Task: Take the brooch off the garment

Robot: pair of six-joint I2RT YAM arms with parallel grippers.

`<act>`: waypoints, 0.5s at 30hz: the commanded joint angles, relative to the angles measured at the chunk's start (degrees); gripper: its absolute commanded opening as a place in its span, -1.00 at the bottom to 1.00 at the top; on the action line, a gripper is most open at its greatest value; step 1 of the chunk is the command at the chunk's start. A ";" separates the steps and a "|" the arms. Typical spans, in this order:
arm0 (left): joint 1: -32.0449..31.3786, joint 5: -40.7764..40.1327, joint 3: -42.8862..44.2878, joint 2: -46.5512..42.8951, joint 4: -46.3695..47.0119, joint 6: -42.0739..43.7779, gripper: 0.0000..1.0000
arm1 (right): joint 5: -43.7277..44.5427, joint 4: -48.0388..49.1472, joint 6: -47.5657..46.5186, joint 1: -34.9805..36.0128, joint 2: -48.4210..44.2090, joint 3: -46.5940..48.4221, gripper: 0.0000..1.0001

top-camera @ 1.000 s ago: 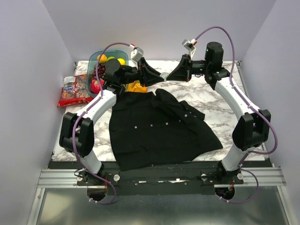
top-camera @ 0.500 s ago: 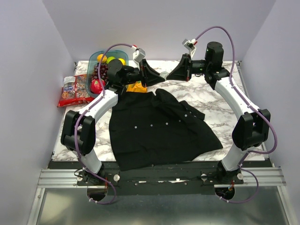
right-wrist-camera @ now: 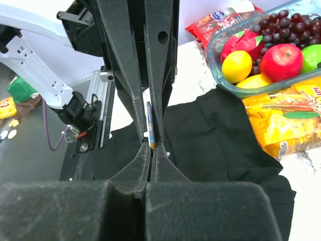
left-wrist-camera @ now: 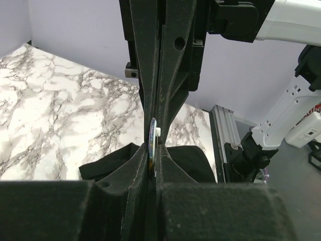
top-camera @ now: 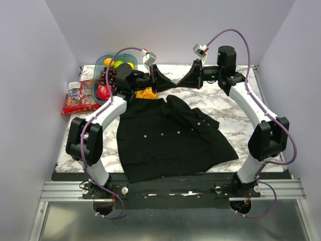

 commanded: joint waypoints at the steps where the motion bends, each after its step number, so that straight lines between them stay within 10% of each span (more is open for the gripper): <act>1: 0.47 -3.60 0.99 0.70 -1.05 0.67 -0.73 | -1.23 -3.15 -2.25 1.48 -0.78 2.21 -0.99; 15: 0.12 -7.81 4.06 2.46 -15.35 8.57 -1.00 | 0.08 -12.63 -14.89 3.41 -2.19 5.98 -0.99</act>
